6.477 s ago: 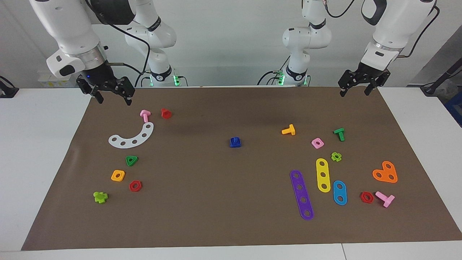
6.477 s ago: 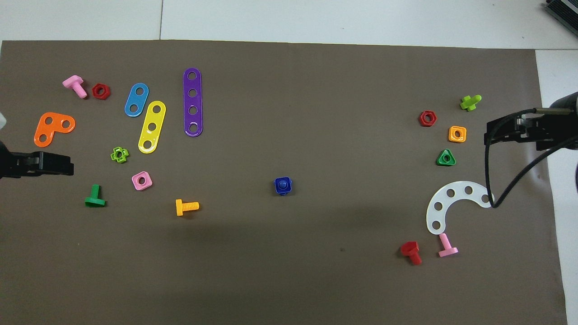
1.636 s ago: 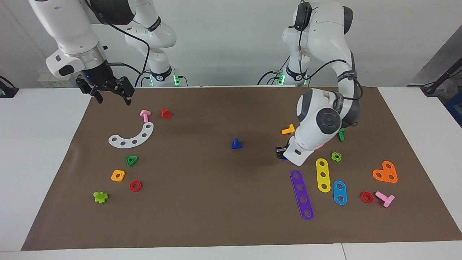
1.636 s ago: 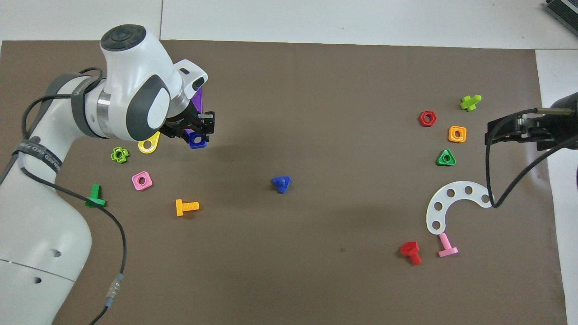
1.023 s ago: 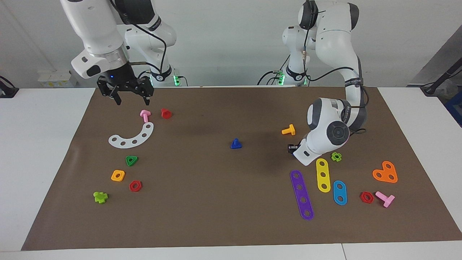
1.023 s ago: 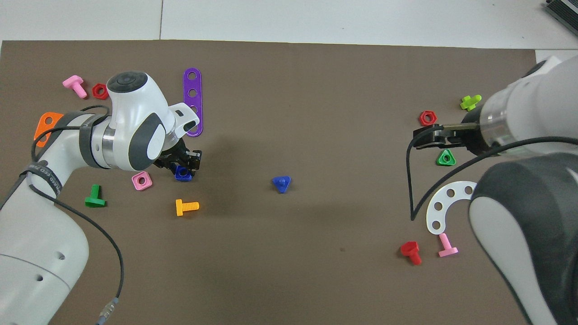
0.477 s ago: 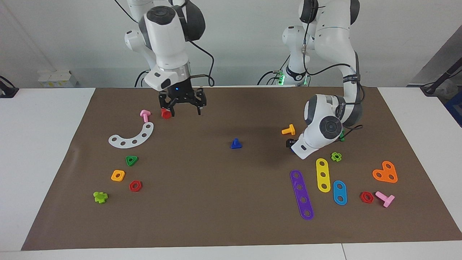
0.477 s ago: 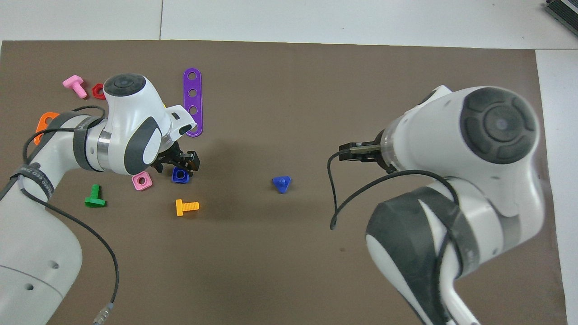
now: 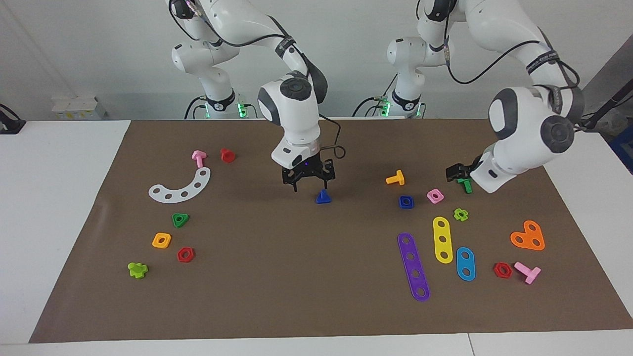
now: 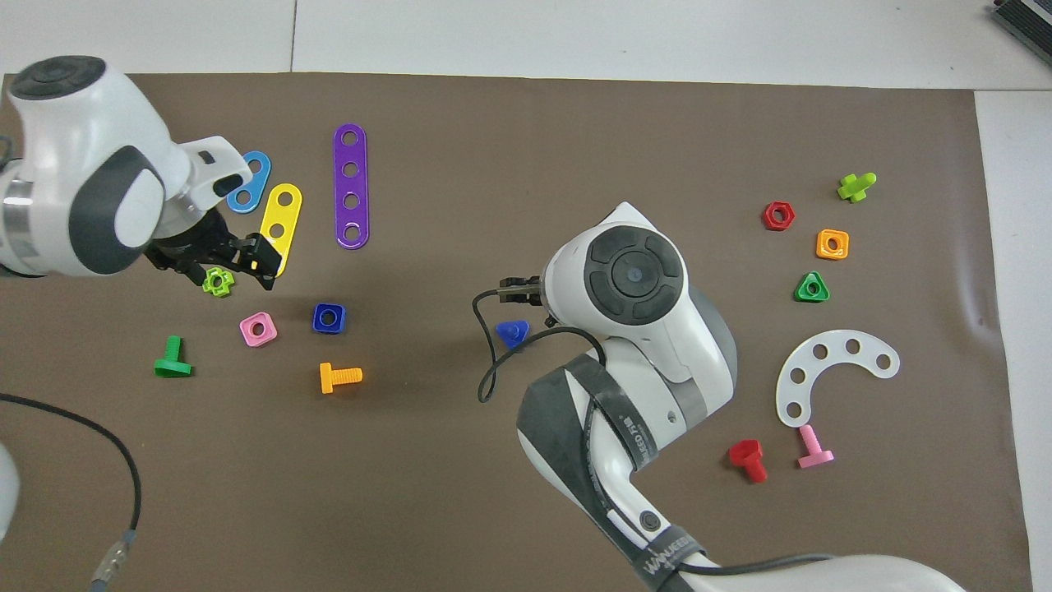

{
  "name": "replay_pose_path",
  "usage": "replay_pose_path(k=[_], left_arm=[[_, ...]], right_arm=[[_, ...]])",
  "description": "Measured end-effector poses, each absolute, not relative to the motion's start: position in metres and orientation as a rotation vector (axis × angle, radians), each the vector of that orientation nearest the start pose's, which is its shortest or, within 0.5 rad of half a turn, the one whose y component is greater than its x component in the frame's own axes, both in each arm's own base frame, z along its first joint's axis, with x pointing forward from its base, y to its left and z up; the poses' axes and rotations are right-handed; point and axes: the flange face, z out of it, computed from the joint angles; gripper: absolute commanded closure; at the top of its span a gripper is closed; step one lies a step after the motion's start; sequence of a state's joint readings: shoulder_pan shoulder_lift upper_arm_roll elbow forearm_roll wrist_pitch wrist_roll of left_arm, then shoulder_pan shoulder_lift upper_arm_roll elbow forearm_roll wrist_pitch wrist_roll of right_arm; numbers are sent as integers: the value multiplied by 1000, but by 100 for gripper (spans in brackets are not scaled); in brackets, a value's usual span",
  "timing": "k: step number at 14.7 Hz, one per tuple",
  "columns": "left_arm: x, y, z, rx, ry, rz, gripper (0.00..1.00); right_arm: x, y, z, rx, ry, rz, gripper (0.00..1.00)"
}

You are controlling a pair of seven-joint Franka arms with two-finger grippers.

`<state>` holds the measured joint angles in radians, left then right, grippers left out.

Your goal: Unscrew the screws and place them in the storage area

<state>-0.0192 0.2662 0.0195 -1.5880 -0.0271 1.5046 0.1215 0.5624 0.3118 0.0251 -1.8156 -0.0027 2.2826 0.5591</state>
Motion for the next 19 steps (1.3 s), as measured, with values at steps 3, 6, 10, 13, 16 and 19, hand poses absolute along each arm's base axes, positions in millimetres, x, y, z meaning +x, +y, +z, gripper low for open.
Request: replay_pose_path(k=[3,6,10,13,16,19], left_arm=[[572,27,480,-3144,116,572,0],[540,35,495,-3151,90,565,0],[511,29,551,-3160,-6,399,0],[512,16,587,-3163,-41,235,0],[522,13,605,-3167,-33,68,0],[527,13,606,-3167,-34,22,0]], right_arm=[[523,373,354,-3065,-104,-173,11],[515,385,338,-3082,-126,-164,16],[507,396,323,-3114,-139,-161,28],[505,398,323,-3117,-145,-167,38],[506,398,323,-3116,-145,-170,61],[507,401,328,-3108,-147,-185,67]])
